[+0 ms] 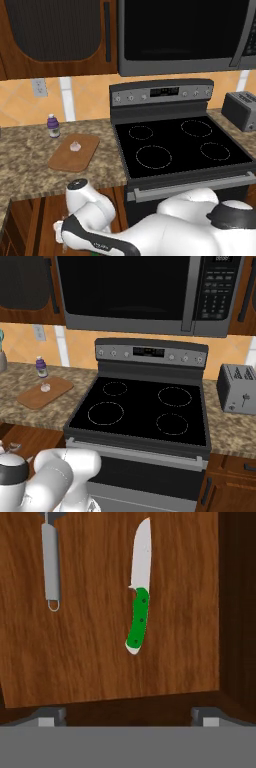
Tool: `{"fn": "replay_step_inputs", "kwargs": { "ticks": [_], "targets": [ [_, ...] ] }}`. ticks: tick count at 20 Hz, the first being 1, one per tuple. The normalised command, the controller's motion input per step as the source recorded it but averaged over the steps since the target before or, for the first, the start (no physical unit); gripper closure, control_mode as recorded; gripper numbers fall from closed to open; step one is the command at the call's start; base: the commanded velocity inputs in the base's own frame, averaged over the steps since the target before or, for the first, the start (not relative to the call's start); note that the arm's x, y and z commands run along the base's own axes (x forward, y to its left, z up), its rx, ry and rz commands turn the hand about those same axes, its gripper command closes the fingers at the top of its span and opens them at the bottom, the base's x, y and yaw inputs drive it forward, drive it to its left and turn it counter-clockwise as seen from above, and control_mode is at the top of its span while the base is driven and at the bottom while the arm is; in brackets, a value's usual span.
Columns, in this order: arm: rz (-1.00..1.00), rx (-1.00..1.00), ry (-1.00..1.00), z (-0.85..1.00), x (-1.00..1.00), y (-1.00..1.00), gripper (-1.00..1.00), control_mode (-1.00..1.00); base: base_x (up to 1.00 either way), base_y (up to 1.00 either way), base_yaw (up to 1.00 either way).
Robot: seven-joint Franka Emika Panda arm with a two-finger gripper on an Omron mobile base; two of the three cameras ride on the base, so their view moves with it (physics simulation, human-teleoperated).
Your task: Place the appropriate cutting tool for cutting the garlic skin on the cutting board.
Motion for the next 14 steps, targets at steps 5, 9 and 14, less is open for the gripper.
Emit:
{"fn": "replay_step_inputs", "kwargs": {
  "ticks": [5, 9, 14],
  "targets": [
    [-0.03, 0.00, 0.00, -0.29, 0.03, -0.02, -1.00, -1.00, 0.00, 0.00, 0.00],
    [-0.05, 0.00, 0.00, -0.40, 0.01, -0.13, -1.00, -1.00, 0.00, 0.00, 0.00],
    [-0.05, 0.00, 0.01, -0.40, 0.12, -0.08, -1.00, -1.00, 0.00, 0.00, 0.00]
  ]
}}
